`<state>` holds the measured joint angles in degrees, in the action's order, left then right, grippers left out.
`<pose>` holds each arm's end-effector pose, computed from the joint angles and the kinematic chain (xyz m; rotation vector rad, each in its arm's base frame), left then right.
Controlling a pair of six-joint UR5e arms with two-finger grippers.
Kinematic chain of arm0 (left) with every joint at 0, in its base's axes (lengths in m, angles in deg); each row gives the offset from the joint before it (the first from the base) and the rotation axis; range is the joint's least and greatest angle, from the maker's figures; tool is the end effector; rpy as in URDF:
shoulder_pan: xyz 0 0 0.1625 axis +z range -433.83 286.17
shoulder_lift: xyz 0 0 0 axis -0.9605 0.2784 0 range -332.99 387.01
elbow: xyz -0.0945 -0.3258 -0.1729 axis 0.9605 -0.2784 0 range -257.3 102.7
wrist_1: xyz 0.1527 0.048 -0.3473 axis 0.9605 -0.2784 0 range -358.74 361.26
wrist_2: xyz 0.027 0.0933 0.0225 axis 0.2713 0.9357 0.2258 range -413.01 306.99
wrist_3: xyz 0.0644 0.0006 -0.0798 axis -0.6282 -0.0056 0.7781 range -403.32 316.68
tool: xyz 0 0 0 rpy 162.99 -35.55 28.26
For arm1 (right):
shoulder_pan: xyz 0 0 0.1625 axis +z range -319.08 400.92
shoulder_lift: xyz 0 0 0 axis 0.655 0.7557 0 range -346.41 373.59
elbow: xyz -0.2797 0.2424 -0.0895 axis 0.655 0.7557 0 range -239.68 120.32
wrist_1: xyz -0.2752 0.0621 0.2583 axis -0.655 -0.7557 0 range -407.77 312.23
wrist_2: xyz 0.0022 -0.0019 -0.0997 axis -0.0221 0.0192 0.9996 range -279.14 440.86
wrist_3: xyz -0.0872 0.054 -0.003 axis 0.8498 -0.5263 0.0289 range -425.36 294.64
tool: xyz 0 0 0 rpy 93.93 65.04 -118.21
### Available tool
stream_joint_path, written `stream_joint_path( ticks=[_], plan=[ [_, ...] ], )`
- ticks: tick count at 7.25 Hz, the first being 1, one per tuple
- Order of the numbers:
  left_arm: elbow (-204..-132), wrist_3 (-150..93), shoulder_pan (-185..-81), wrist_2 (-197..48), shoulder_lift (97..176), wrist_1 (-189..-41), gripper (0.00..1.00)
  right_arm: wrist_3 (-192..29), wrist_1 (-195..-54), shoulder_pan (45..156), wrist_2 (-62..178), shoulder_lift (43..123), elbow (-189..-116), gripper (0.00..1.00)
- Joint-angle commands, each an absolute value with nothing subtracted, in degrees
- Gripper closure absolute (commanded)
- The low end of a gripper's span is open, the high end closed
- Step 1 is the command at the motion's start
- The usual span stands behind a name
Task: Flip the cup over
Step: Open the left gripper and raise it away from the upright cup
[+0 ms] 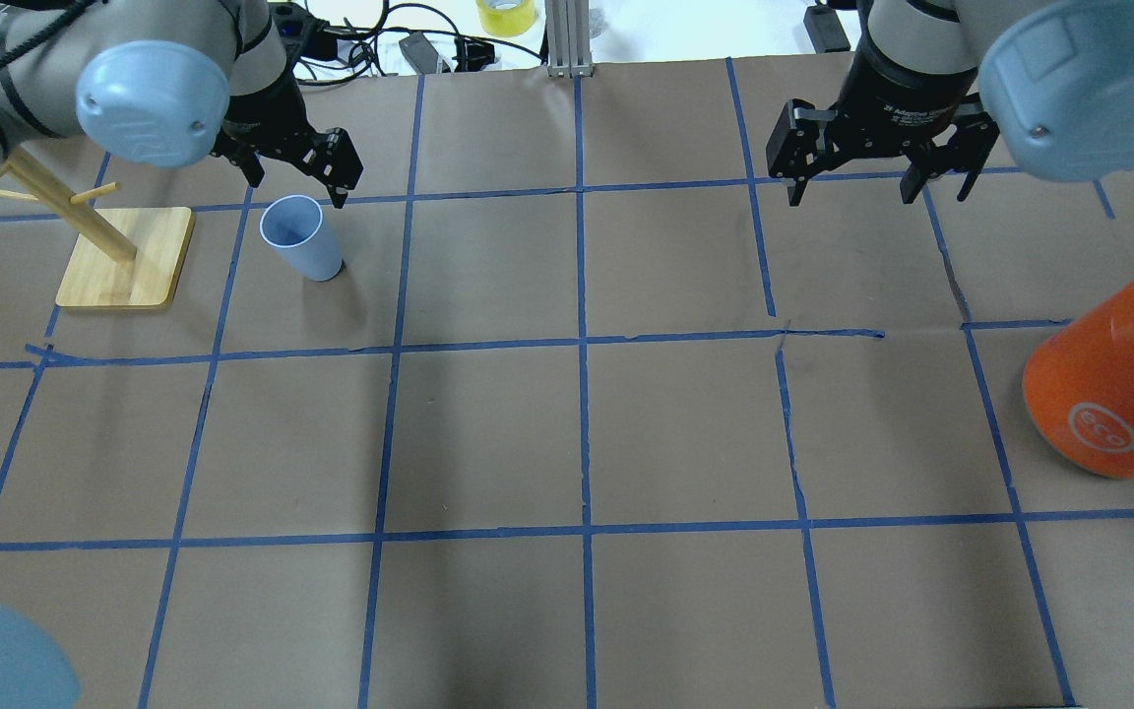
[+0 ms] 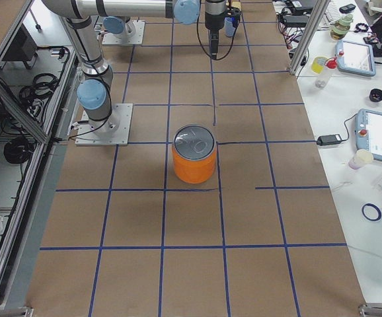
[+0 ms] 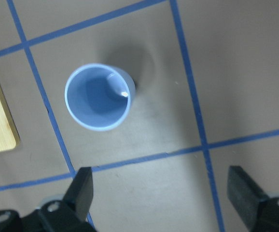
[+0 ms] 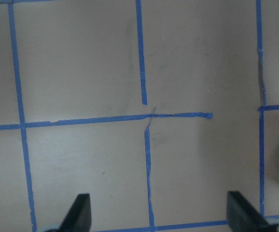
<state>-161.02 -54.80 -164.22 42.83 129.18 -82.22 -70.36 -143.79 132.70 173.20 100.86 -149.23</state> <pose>-0.1263 -0.5368 0.3970 0.3133 3.0231 -0.0015 0.1441 -0.4784 0.4328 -0.0891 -3.1016 0.1050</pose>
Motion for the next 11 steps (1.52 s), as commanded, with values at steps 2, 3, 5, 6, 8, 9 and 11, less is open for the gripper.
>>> stream_joint_path(
  ticks=[2, 3, 5, 6, 8, 9, 11],
  plan=[
    [-161.59, -50.27, -164.54, 37.21, 117.91, -88.47, 0.00, -70.37, -143.84, 132.76, 173.32, 100.86, -149.24, 0.00],
    [-161.59, -50.79, -164.36, 36.82, 116.41, -87.95, 0.00, -70.37, -144.10, 132.76, 173.23, 100.86, -149.33, 0.00],
    [-161.94, -51.58, -163.14, 36.82, 115.34, -87.16, 0.00, -70.37, -144.01, 132.76, 173.23, 100.86, -149.33, 0.00],
    [-162.03, -51.59, -162.87, 36.82, 115.34, -87.24, 0.00, -70.02, -144.10, 132.50, 173.32, 100.78, -149.42, 0.00],
    [-162.29, -51.59, -162.60, 37.87, 114.64, -87.86, 0.00, -69.58, -144.02, 131.62, 173.32, 100.86, -149.51, 0.00],
    [-162.47, -50.89, -162.52, 37.44, 114.55, -87.86, 0.00, -69.58, -144.01, 131.36, 173.41, 100.78, -149.51, 0.00],
    [-163.08, -50.88, -162.17, 37.52, 114.03, -88.47, 0.00, -70.19, -143.66, 131.53, 173.32, 100.86, -149.86, 0.00]
  ],
)
